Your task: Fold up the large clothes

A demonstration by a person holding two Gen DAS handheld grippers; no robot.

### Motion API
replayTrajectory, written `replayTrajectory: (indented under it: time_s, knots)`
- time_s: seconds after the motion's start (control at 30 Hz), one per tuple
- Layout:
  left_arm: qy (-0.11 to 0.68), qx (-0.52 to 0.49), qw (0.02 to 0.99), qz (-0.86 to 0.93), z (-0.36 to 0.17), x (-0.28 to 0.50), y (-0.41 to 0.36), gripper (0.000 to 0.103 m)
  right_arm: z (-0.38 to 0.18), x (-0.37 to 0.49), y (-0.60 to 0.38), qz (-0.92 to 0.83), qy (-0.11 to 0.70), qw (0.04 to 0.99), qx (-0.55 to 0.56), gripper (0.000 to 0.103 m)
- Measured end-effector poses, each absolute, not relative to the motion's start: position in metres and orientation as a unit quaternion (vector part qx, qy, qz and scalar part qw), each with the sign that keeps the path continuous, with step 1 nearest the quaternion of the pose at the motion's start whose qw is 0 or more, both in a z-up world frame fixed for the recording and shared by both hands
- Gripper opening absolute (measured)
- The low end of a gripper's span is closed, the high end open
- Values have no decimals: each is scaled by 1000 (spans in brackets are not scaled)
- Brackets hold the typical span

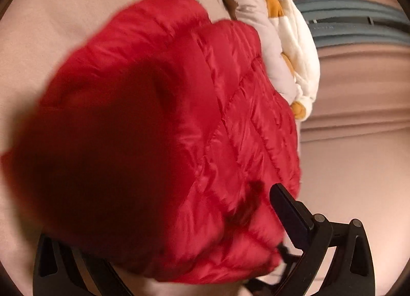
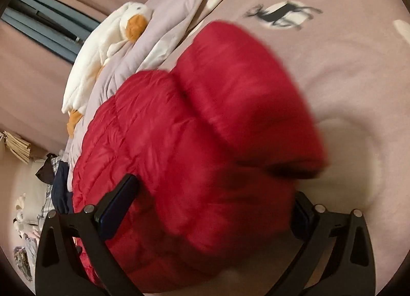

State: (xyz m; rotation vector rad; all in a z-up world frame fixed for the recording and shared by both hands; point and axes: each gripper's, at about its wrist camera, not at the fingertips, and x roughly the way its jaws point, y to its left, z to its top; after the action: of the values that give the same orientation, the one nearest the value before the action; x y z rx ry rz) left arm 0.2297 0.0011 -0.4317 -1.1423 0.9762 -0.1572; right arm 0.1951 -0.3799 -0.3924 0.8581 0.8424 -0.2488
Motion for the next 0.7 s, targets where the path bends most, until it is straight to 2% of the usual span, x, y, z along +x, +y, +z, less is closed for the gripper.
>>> replayTrajectory:
  time_s: [0.17, 0.37, 0.5, 0.57, 0.63, 0.7]
  knots:
    - [439, -508, 740, -46, -429, 234, -1, 101, -400, 199, -387, -110, 373, 814, 431, 103]
    - [436, -491, 754, -13, -431, 226, -1, 83, -397, 202, -381, -106, 395, 825, 391, 101]
    - [419, -480, 771, 7, -433, 218, -2, 70, -393, 203, -372, -120, 417, 839, 328, 81]
    - [412, -456, 789, 19, -431, 216, -7, 66, -393, 200, -371, -111, 422, 846, 306, 66]
    - [415, -432, 800, 34, -428, 214, -12, 58, -394, 198, -375, -82, 428, 839, 326, 41]
    - [423, -425, 799, 41, -421, 214, -11, 38, -393, 196, -375, -71, 436, 833, 334, 34]
